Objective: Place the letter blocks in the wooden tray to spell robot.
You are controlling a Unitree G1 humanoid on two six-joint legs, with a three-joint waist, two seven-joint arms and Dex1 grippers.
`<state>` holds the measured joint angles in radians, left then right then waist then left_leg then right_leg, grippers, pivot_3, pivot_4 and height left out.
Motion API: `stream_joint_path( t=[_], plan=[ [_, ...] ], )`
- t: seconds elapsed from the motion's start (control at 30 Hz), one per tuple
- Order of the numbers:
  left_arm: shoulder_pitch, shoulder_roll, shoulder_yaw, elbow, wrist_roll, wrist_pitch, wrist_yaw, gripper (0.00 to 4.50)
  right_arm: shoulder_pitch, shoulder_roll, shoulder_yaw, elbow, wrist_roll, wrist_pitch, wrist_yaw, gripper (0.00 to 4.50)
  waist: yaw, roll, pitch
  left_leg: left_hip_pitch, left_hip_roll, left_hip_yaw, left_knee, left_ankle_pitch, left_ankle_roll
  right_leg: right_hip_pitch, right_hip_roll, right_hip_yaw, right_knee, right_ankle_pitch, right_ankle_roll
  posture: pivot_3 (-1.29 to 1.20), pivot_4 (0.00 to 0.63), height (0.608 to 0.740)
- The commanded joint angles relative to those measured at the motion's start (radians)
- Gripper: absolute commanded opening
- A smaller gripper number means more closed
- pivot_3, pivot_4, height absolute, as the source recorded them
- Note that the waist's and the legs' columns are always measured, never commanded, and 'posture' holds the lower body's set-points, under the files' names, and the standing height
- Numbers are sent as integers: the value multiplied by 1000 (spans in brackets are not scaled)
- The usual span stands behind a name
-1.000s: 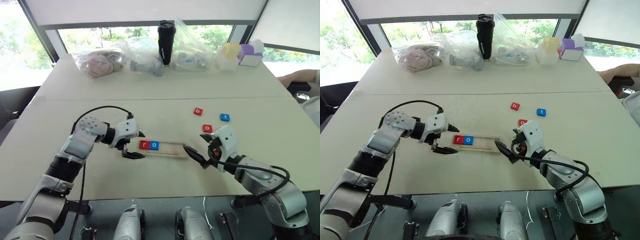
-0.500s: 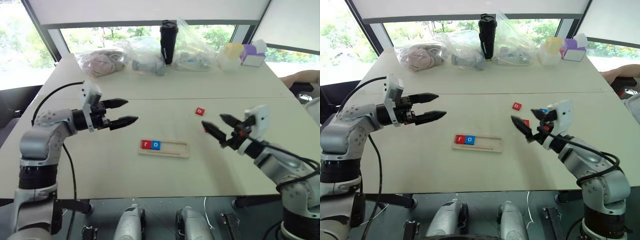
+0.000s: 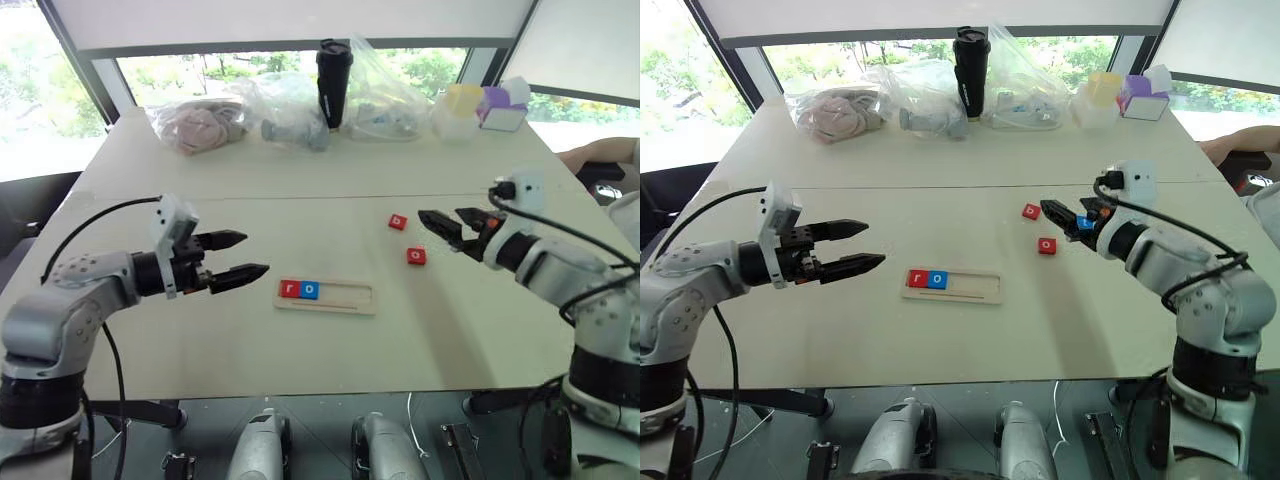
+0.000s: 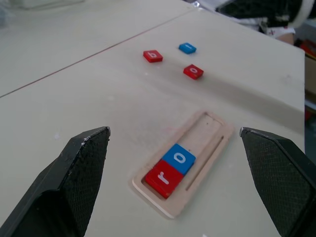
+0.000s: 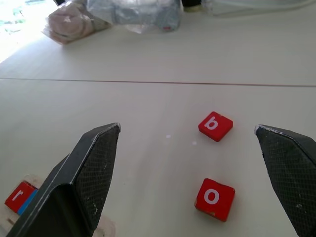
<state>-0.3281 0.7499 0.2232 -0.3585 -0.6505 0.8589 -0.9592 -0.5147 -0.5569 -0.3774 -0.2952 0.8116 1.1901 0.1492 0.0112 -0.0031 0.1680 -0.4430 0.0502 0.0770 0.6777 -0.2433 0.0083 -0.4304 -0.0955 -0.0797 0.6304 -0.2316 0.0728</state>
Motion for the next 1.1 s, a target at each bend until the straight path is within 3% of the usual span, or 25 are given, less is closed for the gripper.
stream_joint_path(
  t=[0.03,0.37,1.1],
  plan=[
    [-13,49,-18,-34,-6,-32,-30,4413,-96,11,48,84,-57,26,-49,4500,-1,0,0,0,0,0,0,0,0,0,0,0,0,0,0,0,150,740],
    [-23,86,-65,-27,1,-67,-42,4413,-376,207,82,549,-255,-66,-198,4500,-16,3,2,-1,-1,3,-2,0,0,-2,0,0,0,0,1,0,150,740],
    [60,48,-95,-86,16,-104,43,4413,-564,382,236,1060,-547,-299,-183,4500,-35,3,2,1,0,2,-14,6,-9,-5,4,1,1,2,4,0,150,740]
  ],
)
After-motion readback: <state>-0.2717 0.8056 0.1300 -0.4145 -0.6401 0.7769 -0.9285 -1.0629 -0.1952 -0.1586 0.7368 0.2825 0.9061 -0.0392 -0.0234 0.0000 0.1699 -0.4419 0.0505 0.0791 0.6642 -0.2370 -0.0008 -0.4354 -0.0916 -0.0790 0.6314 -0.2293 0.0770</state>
